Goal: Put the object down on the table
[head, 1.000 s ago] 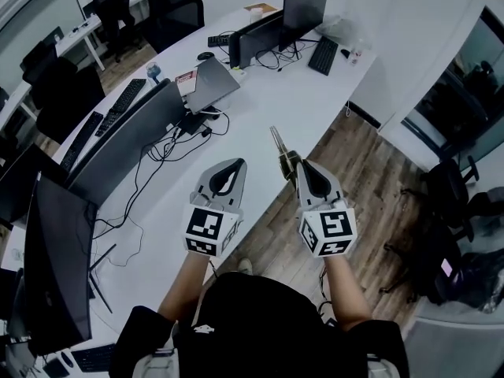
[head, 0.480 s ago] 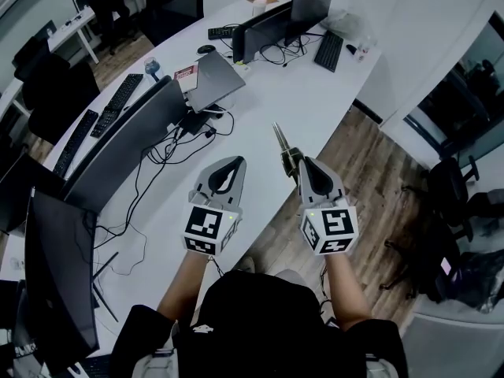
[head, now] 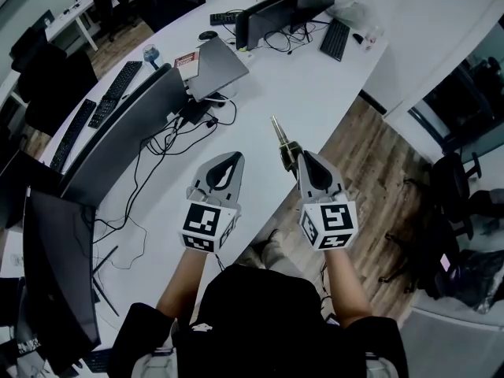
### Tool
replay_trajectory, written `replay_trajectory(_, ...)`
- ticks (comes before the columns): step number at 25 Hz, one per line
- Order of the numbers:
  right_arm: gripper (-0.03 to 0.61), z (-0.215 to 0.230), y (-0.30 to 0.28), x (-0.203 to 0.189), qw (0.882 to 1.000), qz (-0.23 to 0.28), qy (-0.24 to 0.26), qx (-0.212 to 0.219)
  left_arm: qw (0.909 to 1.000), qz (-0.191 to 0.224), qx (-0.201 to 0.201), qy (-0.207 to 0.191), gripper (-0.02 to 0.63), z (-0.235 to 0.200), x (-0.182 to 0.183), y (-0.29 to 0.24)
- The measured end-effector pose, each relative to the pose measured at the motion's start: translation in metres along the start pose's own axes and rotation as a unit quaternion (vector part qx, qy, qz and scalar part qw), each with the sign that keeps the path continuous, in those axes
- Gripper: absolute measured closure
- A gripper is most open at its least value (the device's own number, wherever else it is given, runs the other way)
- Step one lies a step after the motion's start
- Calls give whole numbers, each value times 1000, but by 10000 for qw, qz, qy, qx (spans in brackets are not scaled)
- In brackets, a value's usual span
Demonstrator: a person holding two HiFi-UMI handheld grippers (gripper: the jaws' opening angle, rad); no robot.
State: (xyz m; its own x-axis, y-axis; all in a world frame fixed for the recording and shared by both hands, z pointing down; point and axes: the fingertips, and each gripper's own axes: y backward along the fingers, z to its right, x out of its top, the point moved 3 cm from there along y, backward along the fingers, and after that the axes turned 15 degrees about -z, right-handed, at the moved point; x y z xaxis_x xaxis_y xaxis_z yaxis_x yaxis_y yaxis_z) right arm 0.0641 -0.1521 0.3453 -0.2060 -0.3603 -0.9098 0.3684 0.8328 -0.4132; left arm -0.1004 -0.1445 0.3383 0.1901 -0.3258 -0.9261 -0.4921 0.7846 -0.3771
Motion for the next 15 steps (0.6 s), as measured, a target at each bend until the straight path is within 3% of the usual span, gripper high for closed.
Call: replay_trajectory(15,551,21,-49,-26,9985,-413,53,357,9984,-403,212,326,600,-5,-22,-41)
